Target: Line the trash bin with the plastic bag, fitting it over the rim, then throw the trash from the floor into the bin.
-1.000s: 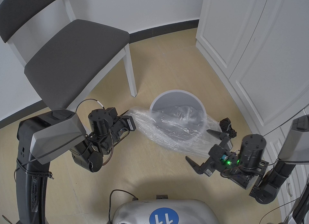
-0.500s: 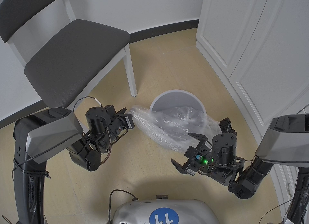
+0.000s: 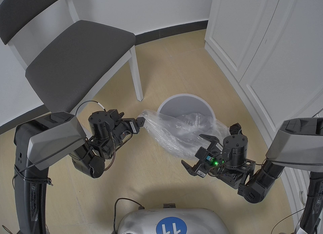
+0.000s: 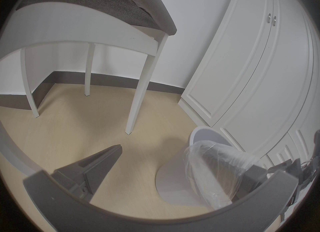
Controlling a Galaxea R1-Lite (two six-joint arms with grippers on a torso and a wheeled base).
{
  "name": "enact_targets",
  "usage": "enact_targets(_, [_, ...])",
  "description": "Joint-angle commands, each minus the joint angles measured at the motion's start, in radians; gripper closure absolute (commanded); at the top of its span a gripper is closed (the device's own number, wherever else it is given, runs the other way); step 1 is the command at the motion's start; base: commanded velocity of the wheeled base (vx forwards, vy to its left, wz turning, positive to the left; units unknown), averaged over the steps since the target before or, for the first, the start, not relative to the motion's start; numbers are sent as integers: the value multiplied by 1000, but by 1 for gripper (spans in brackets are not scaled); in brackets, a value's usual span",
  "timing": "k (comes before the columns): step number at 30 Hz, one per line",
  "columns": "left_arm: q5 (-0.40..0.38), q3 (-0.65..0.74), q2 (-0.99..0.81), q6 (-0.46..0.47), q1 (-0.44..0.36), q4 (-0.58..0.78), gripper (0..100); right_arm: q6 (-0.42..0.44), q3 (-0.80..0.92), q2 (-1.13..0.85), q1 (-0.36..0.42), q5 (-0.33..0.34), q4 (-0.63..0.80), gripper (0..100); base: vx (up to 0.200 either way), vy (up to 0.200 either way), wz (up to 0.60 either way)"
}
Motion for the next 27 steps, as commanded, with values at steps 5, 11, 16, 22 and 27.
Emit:
enact_targets(5, [2,0,3,-1,0,-1,0,-1,-14,49,-30,-1,4,100,0,0,0])
enact_targets(11, [2,0,3,1,6,-2,0,1,-36,-6,-35,4,4,100,0,0,0])
enact_targets(16, [2,-1,0,1,9,-2,0,1,-85,-72,-53,4,28,100,0,0,0])
enact_targets(22, [3,-9,-6,-1,26,-2,0,17,-270,-89,-139,9,90,100,0,0,0])
enact_targets(27, [5,-21,-14,-1,46,-2,0,174,-549,-15,-196,3,260,100,0,0,0])
